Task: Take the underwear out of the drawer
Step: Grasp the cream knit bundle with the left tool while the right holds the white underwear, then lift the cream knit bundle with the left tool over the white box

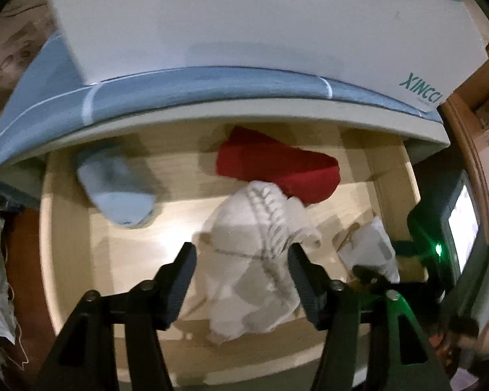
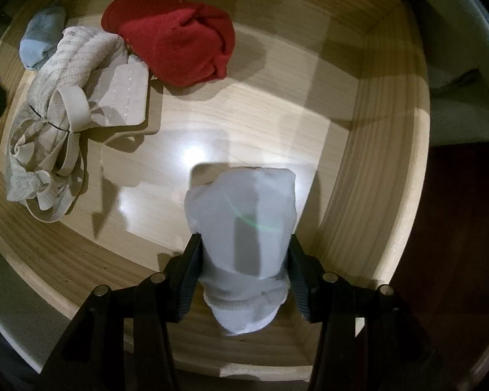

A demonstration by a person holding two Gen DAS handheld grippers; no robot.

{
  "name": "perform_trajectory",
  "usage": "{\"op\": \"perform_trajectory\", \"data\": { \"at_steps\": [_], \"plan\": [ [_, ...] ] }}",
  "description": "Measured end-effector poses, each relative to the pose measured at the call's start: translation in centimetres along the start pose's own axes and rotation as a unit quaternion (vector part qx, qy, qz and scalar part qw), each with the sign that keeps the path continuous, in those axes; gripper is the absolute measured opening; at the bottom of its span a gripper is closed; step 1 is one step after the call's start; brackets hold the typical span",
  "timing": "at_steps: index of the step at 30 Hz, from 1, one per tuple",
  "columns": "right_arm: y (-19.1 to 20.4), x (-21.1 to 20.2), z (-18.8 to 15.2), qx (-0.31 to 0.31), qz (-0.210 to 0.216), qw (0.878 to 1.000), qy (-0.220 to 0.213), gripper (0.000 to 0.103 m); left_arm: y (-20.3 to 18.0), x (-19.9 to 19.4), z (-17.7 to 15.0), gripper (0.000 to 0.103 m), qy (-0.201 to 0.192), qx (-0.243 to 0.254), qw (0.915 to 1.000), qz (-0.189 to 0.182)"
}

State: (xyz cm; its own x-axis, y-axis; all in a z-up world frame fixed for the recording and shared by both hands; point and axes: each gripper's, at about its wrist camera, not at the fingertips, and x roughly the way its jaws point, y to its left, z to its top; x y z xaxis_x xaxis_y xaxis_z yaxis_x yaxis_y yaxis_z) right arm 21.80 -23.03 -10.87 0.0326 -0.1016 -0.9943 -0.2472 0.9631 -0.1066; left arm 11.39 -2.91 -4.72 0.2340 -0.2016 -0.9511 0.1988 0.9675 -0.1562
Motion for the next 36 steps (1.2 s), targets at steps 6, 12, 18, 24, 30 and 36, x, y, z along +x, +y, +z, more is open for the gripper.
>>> {"op": "perform_trajectory", "data": {
  "at_steps": [6, 12, 18, 24, 30, 36],
  "plan": [
    [0.0, 0.0, 0.0, 0.0, 0.0, 1.0, 0.0, 0.047, -0.7, 4.0, 0.3, 0.065, 0.058, 0.005, 0.9981, 0.018],
    [-0.2, -0.2, 0.1, 0.0, 0.0, 1.0, 0.0, 0.047, 0.0, 6.0, -0.3, 0.071, 0.1, -0.005, 0.9947, 0.02],
    [-0.1, -0.2, 0.2, 0.0, 0.0, 1.0, 0.001, 0.047, 1.9, 6.7, -0.6, 0.069, 0.124, -0.036, 0.9914, 0.017],
    [-0.1, -0.1, 0.2, 0.0, -0.001, 1.0, 0.001, 0.047, 2.4, 7.1, -0.3, 0.066, 0.132, -0.045, 0.9896, 0.033],
    [-0.1, -0.1, 0.2, 0.0, -0.001, 1.0, 0.001, 0.047, 3.1, 6.8, -0.6, 0.063, 0.131, -0.052, 0.9891, 0.044],
    [-0.1, 0.0, 0.2, 0.001, -0.002, 1.0, 0.004, 0.047, 3.7, 6.0, -1.0, 0.06, 0.116, -0.052, 0.9895, 0.068]
  ]
}}
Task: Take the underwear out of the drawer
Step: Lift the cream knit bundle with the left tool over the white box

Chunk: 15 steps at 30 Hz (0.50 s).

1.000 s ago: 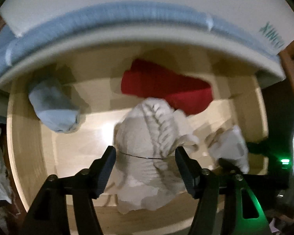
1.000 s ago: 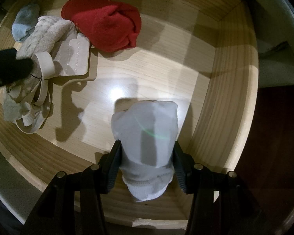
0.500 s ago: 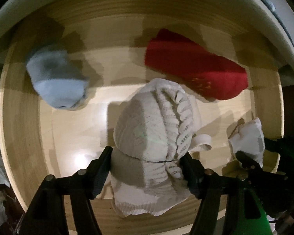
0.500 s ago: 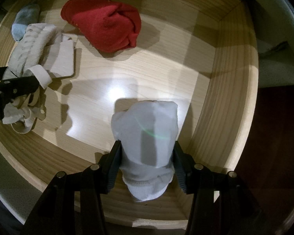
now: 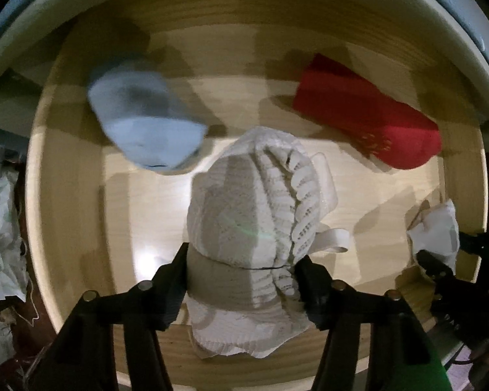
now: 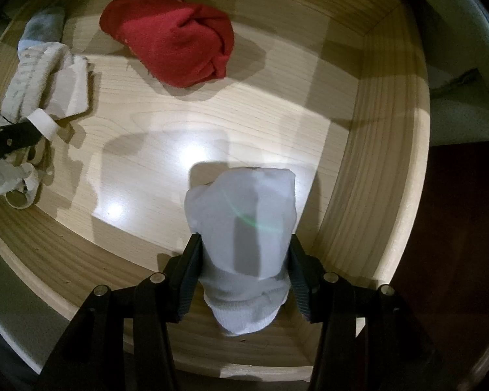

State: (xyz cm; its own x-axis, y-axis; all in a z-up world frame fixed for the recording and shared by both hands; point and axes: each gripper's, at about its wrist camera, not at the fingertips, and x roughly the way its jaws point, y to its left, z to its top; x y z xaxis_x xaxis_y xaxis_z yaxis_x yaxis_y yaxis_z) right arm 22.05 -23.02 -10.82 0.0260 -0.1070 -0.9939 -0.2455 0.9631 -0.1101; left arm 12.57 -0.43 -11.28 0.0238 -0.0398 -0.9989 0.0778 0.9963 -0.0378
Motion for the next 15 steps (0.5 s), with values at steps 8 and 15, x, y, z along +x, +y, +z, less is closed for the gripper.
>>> {"op": "perform_trajectory", "data": {
  "at_steps": [8, 15],
  "plan": [
    [0.0, 0.1, 0.3, 0.001, 0.0, 1.0, 0.001, 0.048, 1.2, -0.9, -1.0, 0.058, -0.017, -0.003, 0.9998, 0.005],
    [-0.1, 0.2, 0.3, 0.001, 0.0, 1.0, 0.001, 0.048, 0.2, -2.6, -1.4, 0.058, -0.03, 0.009, 0.9995, 0.009]
  ]
}}
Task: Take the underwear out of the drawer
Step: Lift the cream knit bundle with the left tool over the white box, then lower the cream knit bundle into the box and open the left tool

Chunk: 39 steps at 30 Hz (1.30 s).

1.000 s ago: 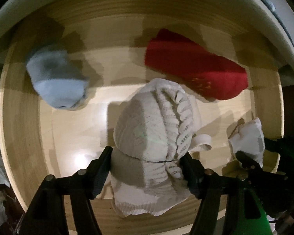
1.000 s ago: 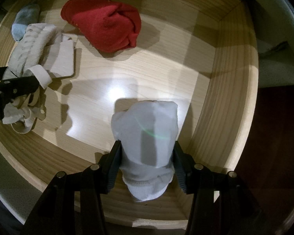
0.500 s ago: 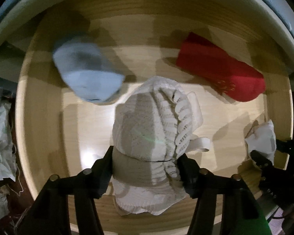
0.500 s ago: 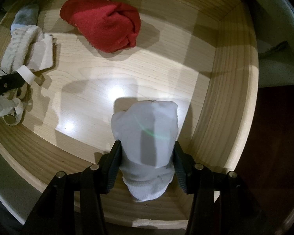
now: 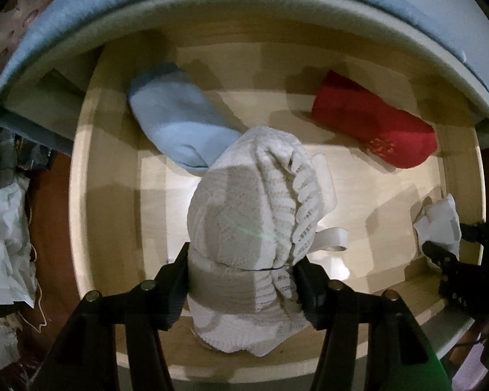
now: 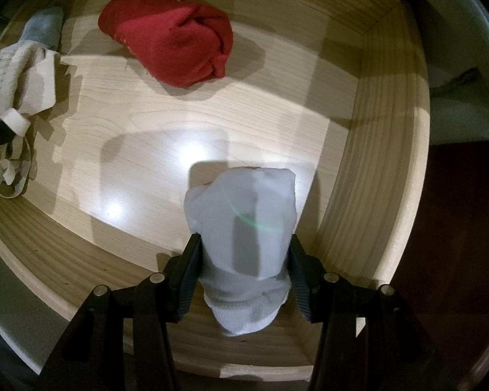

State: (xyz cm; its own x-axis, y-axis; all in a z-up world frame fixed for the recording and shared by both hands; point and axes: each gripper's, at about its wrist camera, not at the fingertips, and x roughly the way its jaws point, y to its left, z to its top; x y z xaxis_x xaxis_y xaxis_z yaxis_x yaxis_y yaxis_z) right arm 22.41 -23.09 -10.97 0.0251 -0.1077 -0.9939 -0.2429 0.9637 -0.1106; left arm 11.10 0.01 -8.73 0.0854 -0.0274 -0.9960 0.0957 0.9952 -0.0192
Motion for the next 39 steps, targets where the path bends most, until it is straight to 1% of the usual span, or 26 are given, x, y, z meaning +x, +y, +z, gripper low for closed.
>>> {"op": "perform_trajectory", "data": {
  "at_steps": [4, 11, 13, 18, 21, 24, 25, 26, 27, 29, 30, 31, 32, 34, 35, 36, 39],
  "plan": [
    [0.0, 0.0, 0.0, 0.001, 0.0, 1.0, 0.0, 0.048, 1.3, -2.0, 0.4, 0.058, -0.011, 0.008, 0.9999, -0.004],
    [0.0, 0.0, 0.0, 0.001, 0.0, 1.0, -0.001, 0.048, 1.5, -5.4, -0.6, 0.058, -0.045, 0.019, 0.9988, -0.004],
    [0.0, 0.0, 0.1, 0.0, 0.0, 1.0, -0.001, 0.048, 1.6, -6.5, -0.9, 0.058, -0.053, 0.028, 0.9982, -0.004],
    [0.0, 0.0, 0.1, 0.0, 0.0, 1.0, 0.0, 0.048, 2.6, -10.5, -1.0, 0.058, -0.076, 0.064, 0.9951, -0.001],
    [0.0, 0.0, 0.1, 0.001, 0.0, 1.0, -0.001, 0.048, 2.7, -12.9, -1.7, 0.058, -0.088, 0.086, 0.9924, -0.001],
    [0.0, 0.0, 0.1, 0.001, 0.0, 1.0, 0.0, 0.048, 2.9, -16.1, -2.6, 0.058, -0.112, 0.101, 0.9884, -0.011],
    [0.1, 0.0, 0.1, 0.001, 0.0, 1.0, 0.0, 0.048, 2.8, -16.6, -2.8, 0.058, -0.117, 0.102, 0.9877, -0.015],
    [0.1, 0.0, 0.1, 0.001, 0.0, 1.0, 0.0, 0.048, 3.1, -18.1, -3.0, 0.058, -0.131, 0.104, 0.9856, -0.027],
    [0.0, 0.0, 0.1, 0.001, 0.0, 1.0, 0.0, 0.048, 3.2, -18.9, -3.1, 0.058, -0.139, 0.104, 0.9842, -0.033],
    [0.1, 0.0, 0.1, 0.001, 0.0, 1.0, 0.0, 0.048, 3.6, -21.9, -3.2, 0.058, -0.166, 0.105, 0.9794, -0.046],
    [0.1, 0.0, 0.1, 0.001, 0.0, 1.0, 0.0, 0.048, 3.8, -23.1, -3.1, 0.058, -0.178, 0.102, 0.9776, -0.046],
    [0.1, 0.0, 0.1, 0.001, 0.0, 1.0, 0.0, 0.048, 4.0, -25.0, -2.8, 0.058, -0.199, 0.098, 0.9739, -0.045],
    [0.1, 0.0, 0.1, 0.001, 0.0, 1.0, 0.0, 0.048, 4.0, -25.9, -2.6, 0.058, -0.211, 0.097, 0.9717, -0.044],
    [0.0, 0.0, 0.1, 0.002, 0.0, 1.0, 0.0, 0.048, 4.5, -28.9, -1.8, 0.058, -0.252, 0.082, 0.963, -0.047],
    [0.0, 0.0, 0.1, 0.002, 0.0, 1.0, -0.001, 0.048, 4.5, -29.9, -1.5, 0.058, -0.265, 0.078, 0.9598, -0.047],
    [0.0, 0.0, 0.2, 0.002, -0.001, 1.0, -0.001, 0.048, 4.4, -31.0, -1.0, 0.058, -0.287, 0.069, 0.9546, -0.042],
    [0.1, 0.0, 0.2, 0.003, -0.001, 1.0, -0.001, 0.047, 4.3, -32.6, 0.7, 0.058, -0.311, 0.056, 0.9482, -0.03]
  ]
}}
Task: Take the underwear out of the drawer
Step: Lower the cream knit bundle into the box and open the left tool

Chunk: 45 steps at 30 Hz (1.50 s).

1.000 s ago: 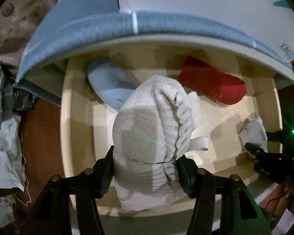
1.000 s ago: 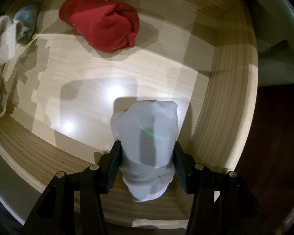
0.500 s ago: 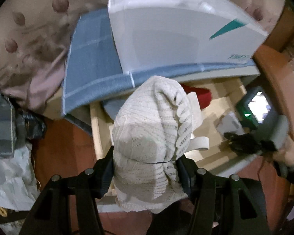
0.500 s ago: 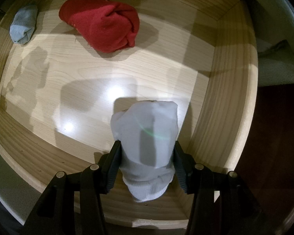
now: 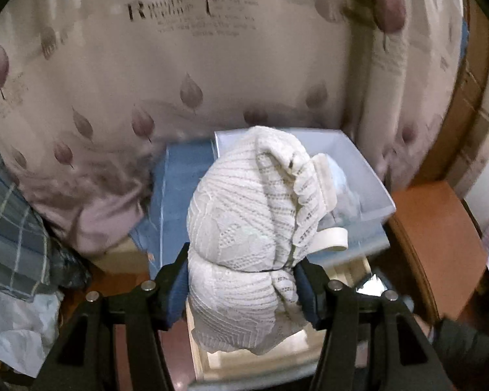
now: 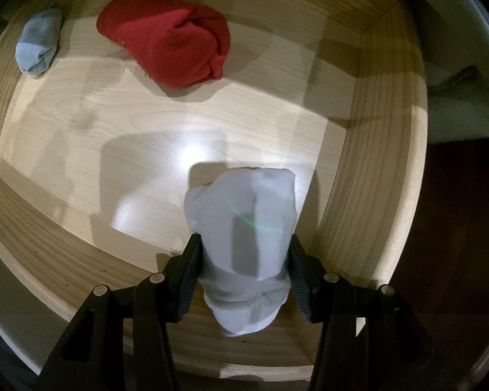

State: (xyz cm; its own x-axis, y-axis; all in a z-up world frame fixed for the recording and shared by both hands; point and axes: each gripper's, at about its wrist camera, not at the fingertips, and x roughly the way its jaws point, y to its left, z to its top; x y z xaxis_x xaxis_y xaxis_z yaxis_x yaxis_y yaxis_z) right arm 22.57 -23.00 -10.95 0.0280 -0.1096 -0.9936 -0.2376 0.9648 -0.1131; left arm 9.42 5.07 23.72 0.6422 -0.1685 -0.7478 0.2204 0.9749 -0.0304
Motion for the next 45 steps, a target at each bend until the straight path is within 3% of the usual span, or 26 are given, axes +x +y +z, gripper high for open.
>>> {"op": "perform_trajectory", "data": {
  "at_steps": [3, 9, 22, 28, 36, 45],
  "plan": [
    [-0.1, 0.0, 0.0, 0.0, 0.0, 1.0, -0.001, 0.047, -0.2, 1.3, 2.3, 0.058, -0.012, -0.009, 0.9998, 0.011],
    [-0.2, -0.2, 0.0, 0.001, 0.0, 1.0, -0.002, 0.047, -1.0, 6.1, 4.8, 0.058, 0.005, -0.01, 0.9997, 0.019],
    [-0.7, -0.3, -0.4, 0.007, 0.001, 1.0, -0.006, 0.047, -4.0, 15.2, 7.8, 0.058, 0.056, 0.02, 0.9976, 0.035],
    [-0.7, -0.3, -0.5, 0.007, 0.001, 1.0, -0.007, 0.047, -4.4, 18.7, 7.2, 0.058, 0.084, 0.028, 0.9951, 0.044],
    [-0.7, -0.1, -0.5, 0.005, 0.001, 1.0, -0.006, 0.048, -3.5, 21.1, 5.9, 0.062, 0.114, 0.005, 0.9922, 0.05],
    [-0.7, -0.2, -0.5, 0.005, 0.0, 1.0, -0.004, 0.048, -2.4, 20.2, 5.7, 0.065, 0.105, -0.015, 0.9939, 0.031]
  ]
}}
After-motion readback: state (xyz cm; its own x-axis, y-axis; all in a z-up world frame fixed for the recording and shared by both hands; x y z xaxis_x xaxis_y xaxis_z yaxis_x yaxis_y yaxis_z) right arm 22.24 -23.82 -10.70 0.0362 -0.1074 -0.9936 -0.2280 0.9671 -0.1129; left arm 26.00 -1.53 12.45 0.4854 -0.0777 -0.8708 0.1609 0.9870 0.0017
